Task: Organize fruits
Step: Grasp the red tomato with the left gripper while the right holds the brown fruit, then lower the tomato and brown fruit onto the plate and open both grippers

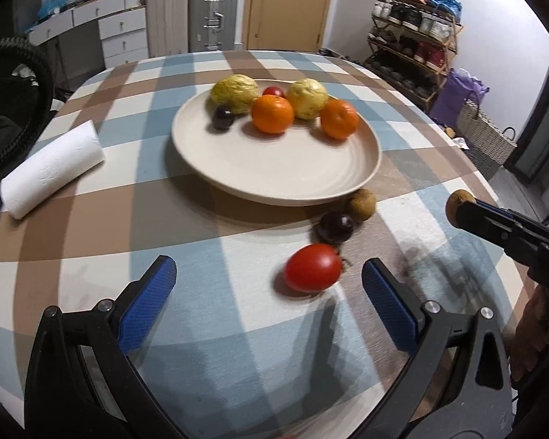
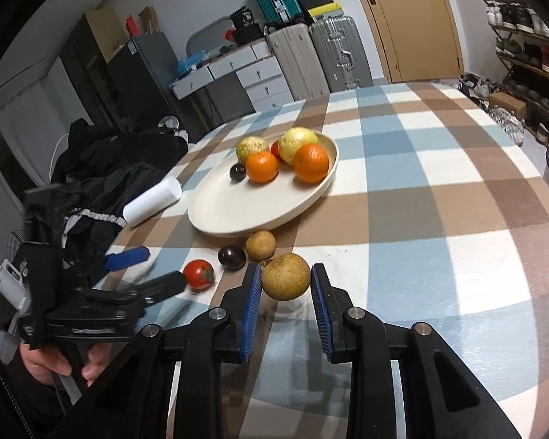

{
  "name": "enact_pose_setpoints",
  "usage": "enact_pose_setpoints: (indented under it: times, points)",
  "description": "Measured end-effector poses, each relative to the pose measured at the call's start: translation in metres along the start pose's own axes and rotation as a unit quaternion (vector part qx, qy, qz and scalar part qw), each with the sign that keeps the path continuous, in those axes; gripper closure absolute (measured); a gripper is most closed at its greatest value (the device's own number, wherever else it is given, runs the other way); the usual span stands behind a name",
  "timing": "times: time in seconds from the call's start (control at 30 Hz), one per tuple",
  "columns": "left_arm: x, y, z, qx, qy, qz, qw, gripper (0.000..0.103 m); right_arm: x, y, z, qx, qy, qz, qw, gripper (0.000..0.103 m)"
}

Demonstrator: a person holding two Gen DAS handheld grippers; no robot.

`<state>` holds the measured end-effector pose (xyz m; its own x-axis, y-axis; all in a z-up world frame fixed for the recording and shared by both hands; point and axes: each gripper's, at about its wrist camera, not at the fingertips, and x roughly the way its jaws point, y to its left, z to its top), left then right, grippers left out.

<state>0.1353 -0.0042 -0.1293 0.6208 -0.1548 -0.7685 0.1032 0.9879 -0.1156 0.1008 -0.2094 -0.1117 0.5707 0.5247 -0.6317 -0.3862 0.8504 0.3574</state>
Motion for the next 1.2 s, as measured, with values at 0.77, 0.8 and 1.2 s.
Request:
enact_pose_setpoints:
  times: [0.77,0.8,1.2]
  points:
    - [0.011,0.001,0.007,-0.017,0.031,-0.096,0.9947,0.068,-0.011,0.009,0.006,-0.006,-0.007,0.058,0.998,0.075]
    - [0.009,0.001,0.008,-0.017,0.029,-0.099,0.9945,0.068,-0.010,0.008,0.006,-0.005,-0.007,0.058,0.998,0.075]
    - [-0.021,0.019,0.037,-0.020,-0.022,-0.105,0.9940,0.068,0.006,0.006,0.017,-0.001,0.006,0.054,0.999,0.075]
